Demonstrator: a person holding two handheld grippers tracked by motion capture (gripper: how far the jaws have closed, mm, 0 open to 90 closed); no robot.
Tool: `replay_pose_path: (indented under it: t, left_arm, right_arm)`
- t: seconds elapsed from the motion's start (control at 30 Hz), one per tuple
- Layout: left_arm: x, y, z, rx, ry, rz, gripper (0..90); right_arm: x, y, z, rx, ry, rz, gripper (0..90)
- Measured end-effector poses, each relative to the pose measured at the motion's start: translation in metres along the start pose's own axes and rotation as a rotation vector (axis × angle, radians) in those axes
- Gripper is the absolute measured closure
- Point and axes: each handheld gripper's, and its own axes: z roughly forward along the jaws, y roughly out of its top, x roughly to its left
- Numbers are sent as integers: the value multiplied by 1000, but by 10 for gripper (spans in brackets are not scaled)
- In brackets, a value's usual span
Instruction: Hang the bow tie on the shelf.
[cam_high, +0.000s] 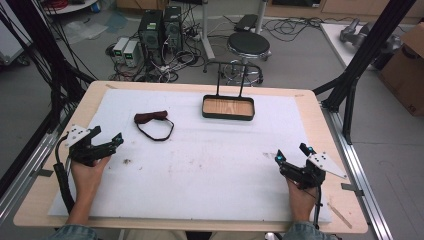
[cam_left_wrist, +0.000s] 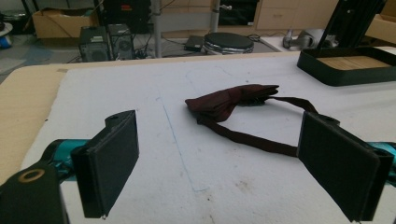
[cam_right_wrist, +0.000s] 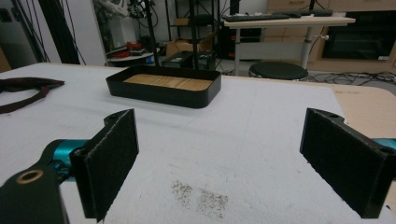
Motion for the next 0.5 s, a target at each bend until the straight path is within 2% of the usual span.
replay_pose_path:
  t: [0.5]
  left_arm:
    - [-1,-2,-1,-2,-21,-19,134]
  right_arm:
    - [2,0,2,11,16,-16,107]
